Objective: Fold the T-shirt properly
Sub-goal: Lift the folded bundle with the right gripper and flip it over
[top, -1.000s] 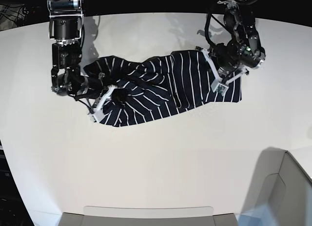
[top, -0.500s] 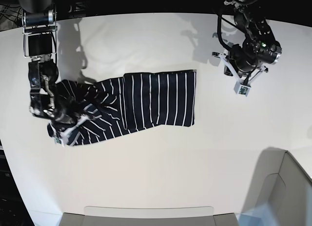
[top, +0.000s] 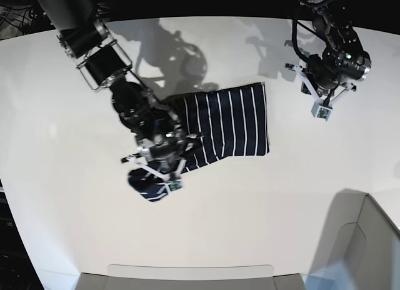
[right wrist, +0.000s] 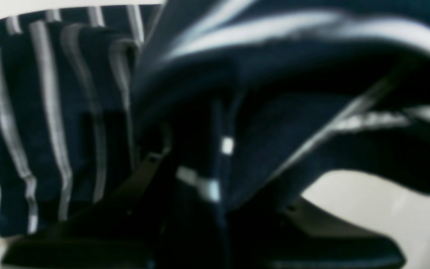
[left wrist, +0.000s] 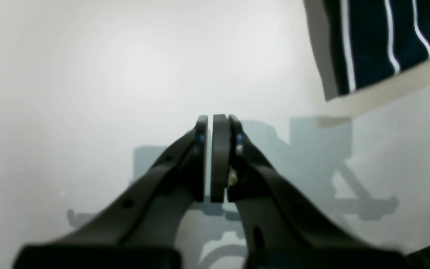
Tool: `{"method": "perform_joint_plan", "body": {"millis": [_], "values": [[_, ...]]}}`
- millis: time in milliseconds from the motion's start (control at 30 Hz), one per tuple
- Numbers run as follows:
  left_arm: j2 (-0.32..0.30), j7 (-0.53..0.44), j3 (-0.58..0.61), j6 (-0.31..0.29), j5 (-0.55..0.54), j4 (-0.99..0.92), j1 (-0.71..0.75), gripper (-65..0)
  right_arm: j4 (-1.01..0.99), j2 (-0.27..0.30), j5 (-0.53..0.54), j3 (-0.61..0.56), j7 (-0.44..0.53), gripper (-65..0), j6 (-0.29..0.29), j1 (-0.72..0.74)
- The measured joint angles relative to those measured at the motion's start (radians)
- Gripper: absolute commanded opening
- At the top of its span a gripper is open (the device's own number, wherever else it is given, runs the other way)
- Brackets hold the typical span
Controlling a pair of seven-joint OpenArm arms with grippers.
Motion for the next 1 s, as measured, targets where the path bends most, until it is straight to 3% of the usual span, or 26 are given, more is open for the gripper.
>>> {"method": "perform_joint_plan", "body": {"millis": [133, 300, 500, 867, 1000], "values": [[0.0, -0.002, 0.003, 0.0, -0.004, 0.0, -0.005, -63.4, -0.003, -0.061, -0.096, -0.057, -0.005, -65.0, 0.053, 0.002], [0.003, -0.003, 0.009, 0.0, -0.003, -0.11, -0.035, -63.4, -0.03, -0.095, -0.129, -0.063, -0.01, -65.0, 0.099, 0.0], [0.004, -0.021, 0.009, 0.0, -0.013, -0.288, -0.135, -63.5, -0.032, -0.105, -0.125, -0.065, -0.011, -65.0, 0.099, 0.0], [0.081, -0.019, 0.007, 0.0, -0.015, -0.303, -0.179, -63.5, -0.032, -0.185, -0.121, -0.16, -0.01, -65.0, 0.099, 0.0], [0.08, -0.021, 0.061, 0.0, -0.012, -0.313, -0.185, -63.5, -0.046, -0.212, -0.121, -0.19, 0.029, -65.0, 0.099, 0.0]]}}
